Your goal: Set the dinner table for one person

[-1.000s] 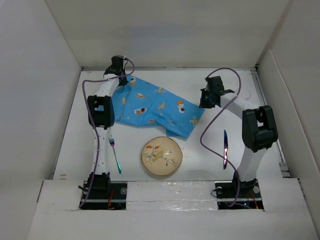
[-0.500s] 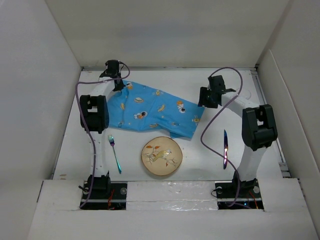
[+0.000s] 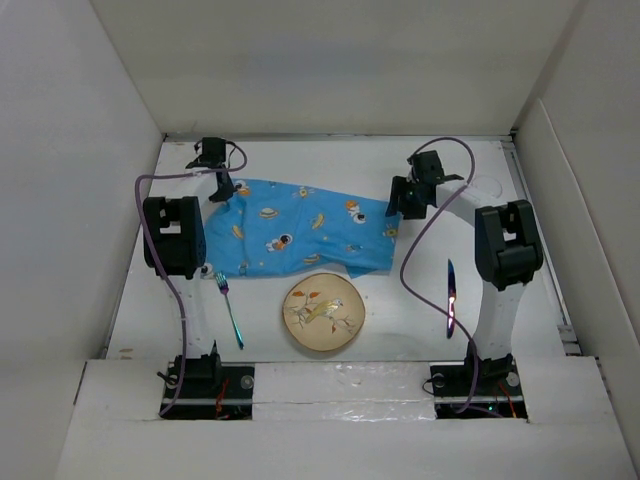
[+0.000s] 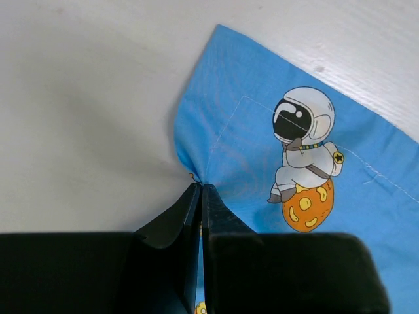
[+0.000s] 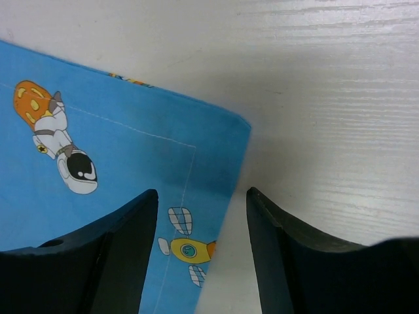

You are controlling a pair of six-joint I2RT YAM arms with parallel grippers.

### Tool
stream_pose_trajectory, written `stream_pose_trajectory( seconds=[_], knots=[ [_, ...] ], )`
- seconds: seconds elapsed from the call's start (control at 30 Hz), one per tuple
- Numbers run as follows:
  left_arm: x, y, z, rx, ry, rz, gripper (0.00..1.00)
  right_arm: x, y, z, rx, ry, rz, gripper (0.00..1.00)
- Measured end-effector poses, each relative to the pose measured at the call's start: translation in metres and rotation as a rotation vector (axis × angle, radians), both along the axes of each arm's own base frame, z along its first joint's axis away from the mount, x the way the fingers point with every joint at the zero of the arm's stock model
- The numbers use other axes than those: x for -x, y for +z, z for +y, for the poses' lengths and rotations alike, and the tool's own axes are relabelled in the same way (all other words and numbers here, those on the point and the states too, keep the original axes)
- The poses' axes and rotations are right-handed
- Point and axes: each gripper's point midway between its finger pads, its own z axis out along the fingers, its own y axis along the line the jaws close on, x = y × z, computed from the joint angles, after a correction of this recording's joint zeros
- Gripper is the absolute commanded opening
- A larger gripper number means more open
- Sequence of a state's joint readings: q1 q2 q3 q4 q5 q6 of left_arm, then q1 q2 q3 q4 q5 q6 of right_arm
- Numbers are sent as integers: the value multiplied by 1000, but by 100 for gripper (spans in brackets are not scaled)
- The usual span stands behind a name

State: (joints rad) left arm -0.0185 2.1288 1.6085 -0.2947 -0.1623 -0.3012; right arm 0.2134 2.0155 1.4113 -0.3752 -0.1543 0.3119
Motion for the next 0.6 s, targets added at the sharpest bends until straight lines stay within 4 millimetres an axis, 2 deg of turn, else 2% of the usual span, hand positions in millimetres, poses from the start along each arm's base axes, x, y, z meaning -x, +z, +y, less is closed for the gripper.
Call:
stream_pose_trajectory(
  seconds=[0.1,0.3,0.37,0.4,0.47,0.6],
  knots=[
    [5,-5,6,-4,12,16,0,-2,-1,3,-1,-1,-3,59],
    [2,-4,5,-2,9,1,0,-6,-4,15,-11,2,-10,40],
    [1,-4,3,3,8,-3,0,-12,-5,22,-17,5,-16,28],
    [0,-3,3,6,7,-4,0,-16,-5,25,-20,3,-25,15],
    [0,-3,2,11,7,-6,0,-17,-7,31,-22,1,-32,2],
    [-1,0,0,24,6,-15,0,-13,-6,35,-38,-23,-55,0]
  ],
)
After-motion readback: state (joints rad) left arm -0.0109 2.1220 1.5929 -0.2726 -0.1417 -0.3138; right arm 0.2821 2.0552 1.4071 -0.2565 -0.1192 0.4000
